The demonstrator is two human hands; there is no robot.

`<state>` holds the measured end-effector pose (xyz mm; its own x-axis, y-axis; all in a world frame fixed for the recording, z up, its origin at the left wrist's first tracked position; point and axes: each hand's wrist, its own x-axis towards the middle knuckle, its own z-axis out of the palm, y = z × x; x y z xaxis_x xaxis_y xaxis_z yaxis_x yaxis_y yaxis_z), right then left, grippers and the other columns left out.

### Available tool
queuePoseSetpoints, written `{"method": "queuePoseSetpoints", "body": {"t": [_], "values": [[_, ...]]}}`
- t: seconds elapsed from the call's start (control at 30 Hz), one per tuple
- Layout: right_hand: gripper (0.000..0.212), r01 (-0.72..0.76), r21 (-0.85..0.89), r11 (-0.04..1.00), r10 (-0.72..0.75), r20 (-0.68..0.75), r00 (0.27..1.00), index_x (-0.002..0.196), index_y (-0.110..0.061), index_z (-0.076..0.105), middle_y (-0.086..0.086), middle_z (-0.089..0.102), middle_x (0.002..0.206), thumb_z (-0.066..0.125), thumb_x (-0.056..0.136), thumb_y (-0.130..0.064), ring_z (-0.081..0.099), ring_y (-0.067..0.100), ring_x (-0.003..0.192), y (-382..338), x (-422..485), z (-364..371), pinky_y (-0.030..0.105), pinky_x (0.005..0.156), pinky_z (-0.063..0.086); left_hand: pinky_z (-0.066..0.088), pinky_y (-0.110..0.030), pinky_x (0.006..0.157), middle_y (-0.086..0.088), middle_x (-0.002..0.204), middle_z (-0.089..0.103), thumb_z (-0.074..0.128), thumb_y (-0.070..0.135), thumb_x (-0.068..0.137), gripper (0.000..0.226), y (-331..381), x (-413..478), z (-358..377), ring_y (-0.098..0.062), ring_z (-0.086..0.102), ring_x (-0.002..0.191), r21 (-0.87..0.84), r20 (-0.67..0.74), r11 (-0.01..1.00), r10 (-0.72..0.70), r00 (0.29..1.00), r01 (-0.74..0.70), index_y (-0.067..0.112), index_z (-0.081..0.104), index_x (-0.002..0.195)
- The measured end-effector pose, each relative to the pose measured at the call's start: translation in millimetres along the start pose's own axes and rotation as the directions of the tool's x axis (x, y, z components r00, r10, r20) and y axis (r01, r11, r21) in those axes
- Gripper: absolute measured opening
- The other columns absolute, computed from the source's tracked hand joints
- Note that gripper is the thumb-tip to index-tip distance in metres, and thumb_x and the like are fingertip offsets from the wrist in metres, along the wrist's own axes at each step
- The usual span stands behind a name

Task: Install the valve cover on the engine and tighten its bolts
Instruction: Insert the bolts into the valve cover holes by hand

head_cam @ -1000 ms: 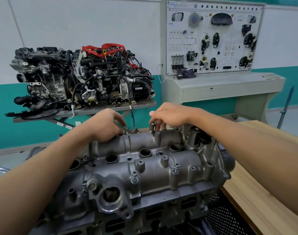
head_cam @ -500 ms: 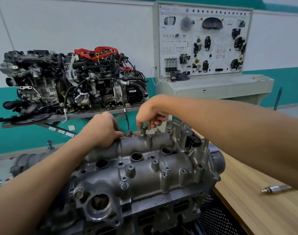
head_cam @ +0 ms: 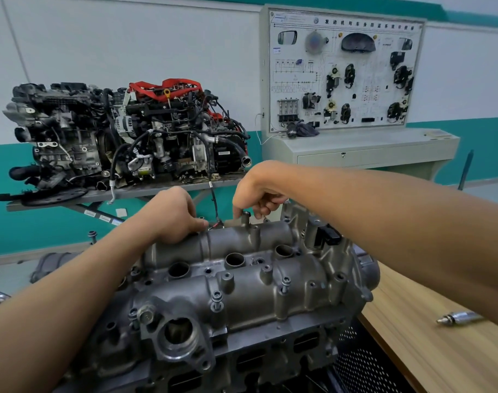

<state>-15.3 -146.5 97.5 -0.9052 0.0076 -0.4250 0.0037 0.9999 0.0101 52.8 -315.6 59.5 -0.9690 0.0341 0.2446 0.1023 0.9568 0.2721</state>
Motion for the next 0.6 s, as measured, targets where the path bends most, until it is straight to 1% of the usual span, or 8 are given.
{"method": "queuePoseSetpoints", "body": {"t": [0.1, 0.17, 0.27, 0.33, 0.4, 0.47, 0.53, 0.6], "values": [[0.034, -0.005, -0.017, 1.0, 0.005, 0.013, 1.0, 0.069, -0.014, 0.049, -0.001, 0.043, 0.05, 0.054, 0.093, -0.038, 0.033, 0.012, 0.036, -2.6, 0.1, 1.2, 0.012, 0.04, 0.021, 0.04, -0.027, 0.052, -0.003, 0.061, 0.065, 0.074, 0.057, 0.082, 0.048, 1.4, -1.8, 3.0, -0.016, 0.061, 0.063, 0.087, -0.014, 0.996, 0.011, 1.0, -0.009, 0.014, 0.07, 0.062], [0.034, 0.002, -0.012, 1.0, -0.001, 0.035, 0.999, 0.066, -0.014, 0.046, -0.001, 0.042, 0.047, 0.043, 0.097, -0.028, 0.03, 0.011, 0.033, -5.7, -0.8, 3.0, 0.011, 0.038, 0.02, 0.045, -0.031, 0.056, -0.005, 0.064, 0.066, 0.07, 0.065, 0.081, 0.055, 2.6, -3.0, 4.8, -0.022, 0.063, 0.066, 0.115, -0.053, 0.993, 0.007, 0.999, -0.001, 0.013, 0.07, 0.065], [0.039, -0.011, 0.005, 1.0, 0.011, 0.055, 0.998, 0.067, -0.013, 0.046, -0.002, 0.038, 0.045, 0.027, 0.1, -0.022, 0.025, 0.011, 0.03, -5.9, -3.6, 4.9, 0.011, 0.034, 0.019, 0.046, -0.031, 0.064, -0.004, 0.071, 0.065, 0.072, 0.049, 0.089, 0.038, 5.3, -3.3, 5.1, -0.025, 0.063, 0.072, 0.091, -0.048, 0.995, 0.041, 0.998, -0.037, 0.014, 0.072, 0.073], [0.041, -0.029, 0.03, 0.999, 0.028, 0.061, 0.998, 0.072, -0.011, 0.051, -0.002, 0.037, 0.047, 0.026, 0.102, -0.026, 0.025, 0.01, 0.032, -3.6, -5.4, 2.5, 0.012, 0.035, 0.019, 0.042, -0.028, 0.067, -0.002, 0.077, 0.068, 0.072, 0.035, 0.093, 0.024, 5.8, -3.1, 1.7, -0.018, 0.059, 0.07, 0.085, 0.015, 0.993, 0.079, 0.997, -0.08, 0.013, 0.078, 0.085], [0.046, -0.043, 0.063, 0.997, 0.039, 0.066, 0.997, 0.081, -0.008, 0.058, -0.001, 0.04, 0.051, 0.033, 0.103, -0.04, 0.029, 0.01, 0.037, -1.7, -6.6, -0.9, 0.012, 0.038, 0.021, 0.044, -0.027, 0.073, -0.002, 0.09, 0.074, 0.069, 0.026, 0.094, 0.015, 6.4, -3.6, -1.5, -0.015, 0.06, 0.075, 0.066, 0.076, 0.991, 0.111, 0.991, -0.116, 0.015, 0.08, 0.097], [0.047, -0.046, 0.043, 0.998, 0.043, 0.056, 0.997, 0.089, -0.006, 0.061, 0.0, 0.045, 0.057, 0.045, 0.098, -0.049, 0.036, 0.011, 0.04, -1.2, -7.5, -3.7, 0.012, 0.04, 0.025, 0.05, -0.029, 0.081, -0.002, 0.102, 0.076, 0.069, 0.029, 0.093, 0.019, 7.3, -3.1, -0.7, -0.018, 0.066, 0.088, 0.023, 0.094, 0.992, 0.119, 0.988, -0.122, 0.016, 0.078, 0.104], [0.034, -0.051, -0.004, 0.999, 0.051, 0.058, 0.997, 0.089, -0.008, 0.058, 0.0, 0.045, 0.059, 0.055, 0.092, -0.042, 0.035, 0.011, 0.04, -3.0, -8.7, -3.7, 0.012, 0.04, 0.025, 0.054, -0.033, 0.081, -0.002, 0.096, 0.076, 0.069, 0.045, 0.091, 0.032, 7.9, -2.3, 2.8, -0.02, 0.068, 0.088, 0.038, 0.061, 0.994, 0.101, 0.993, -0.104, 0.015, 0.078, 0.098], [0.022, -0.057, -0.021, 0.998, 0.059, 0.076, 0.995, 0.081, -0.012, 0.052, -0.002, 0.039, 0.058, 0.053, 0.091, -0.031, 0.028, 0.011, 0.04, -5.8, -8.7, -1.8, 0.013, 0.039, 0.021, 0.056, -0.035, 0.071, -0.004, 0.078, 0.073, 0.07, 0.057, 0.087, 0.044, 7.1, -1.9, 4.7, -0.021, 0.067, 0.076, 0.105, -0.012, 0.992, 0.074, 0.997, -0.072, 0.014, 0.077, 0.081]]}}
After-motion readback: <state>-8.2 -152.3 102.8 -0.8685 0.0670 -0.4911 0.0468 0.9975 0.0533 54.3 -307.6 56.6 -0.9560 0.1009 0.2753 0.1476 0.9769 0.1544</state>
